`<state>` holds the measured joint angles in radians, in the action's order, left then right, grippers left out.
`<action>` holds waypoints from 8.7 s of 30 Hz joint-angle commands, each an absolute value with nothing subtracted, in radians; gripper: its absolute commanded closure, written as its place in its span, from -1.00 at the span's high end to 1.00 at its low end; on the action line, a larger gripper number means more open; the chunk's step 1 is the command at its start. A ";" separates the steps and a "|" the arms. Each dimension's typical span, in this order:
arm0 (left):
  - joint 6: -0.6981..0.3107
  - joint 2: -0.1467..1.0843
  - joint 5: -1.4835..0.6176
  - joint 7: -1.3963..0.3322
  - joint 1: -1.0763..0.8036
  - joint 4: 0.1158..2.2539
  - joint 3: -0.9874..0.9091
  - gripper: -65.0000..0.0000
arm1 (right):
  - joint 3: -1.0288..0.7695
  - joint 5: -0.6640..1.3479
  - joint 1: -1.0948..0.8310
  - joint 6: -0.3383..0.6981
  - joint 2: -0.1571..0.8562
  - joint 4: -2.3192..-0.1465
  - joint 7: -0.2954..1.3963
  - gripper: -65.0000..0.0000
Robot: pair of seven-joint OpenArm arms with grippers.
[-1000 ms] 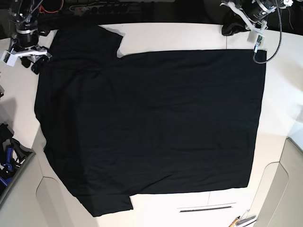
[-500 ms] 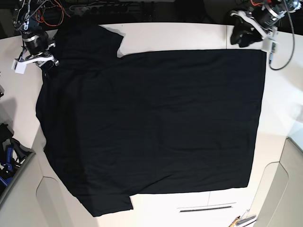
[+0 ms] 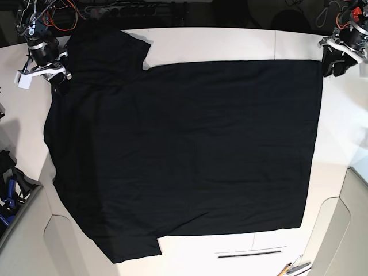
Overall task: Fold the T-shirt properly
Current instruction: 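Lower both grippers and grasp the shirt's shoulder corners, then lift the shirt with both grippers and pull it toward the robot, then regrasp the shirt edge with the right gripper near the sleeve, then drag the shirt with both grippers to straighten it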
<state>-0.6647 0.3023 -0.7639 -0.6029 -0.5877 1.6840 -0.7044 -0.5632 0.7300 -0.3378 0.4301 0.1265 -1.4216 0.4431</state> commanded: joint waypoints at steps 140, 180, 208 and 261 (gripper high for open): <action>-0.698 0.396 -0.902 -0.768 -0.269 1.556 -0.823 0.01 | -0.528 0.844 -0.365 0.472 0.091 -1.555 0.715 -0.90; -0.698 0.397 -0.945 -0.783 -0.266 1.556 -0.741 -0.88 | -0.490 0.601 0.085 0.546 0.075 -1.561 0.716 -1.00; -0.529 0.396 -0.538 -0.694 -0.412 1.562 -0.403 -1.00 | -0.445 0.416 -0.289 0.535 0.291 -1.573 0.698 -1.00; -0.667 0.397 -0.774 -0.880 -0.464 1.566 -0.566 -1.00 | -0.446 0.295 -0.427 0.433 0.289 -1.832 0.812 -1.00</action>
<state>-0.6598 0.3828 -0.7868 -0.8566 -0.4545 1.5593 -0.5617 -0.4400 0.2886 -0.4316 0.4305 0.2745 -1.8153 0.8246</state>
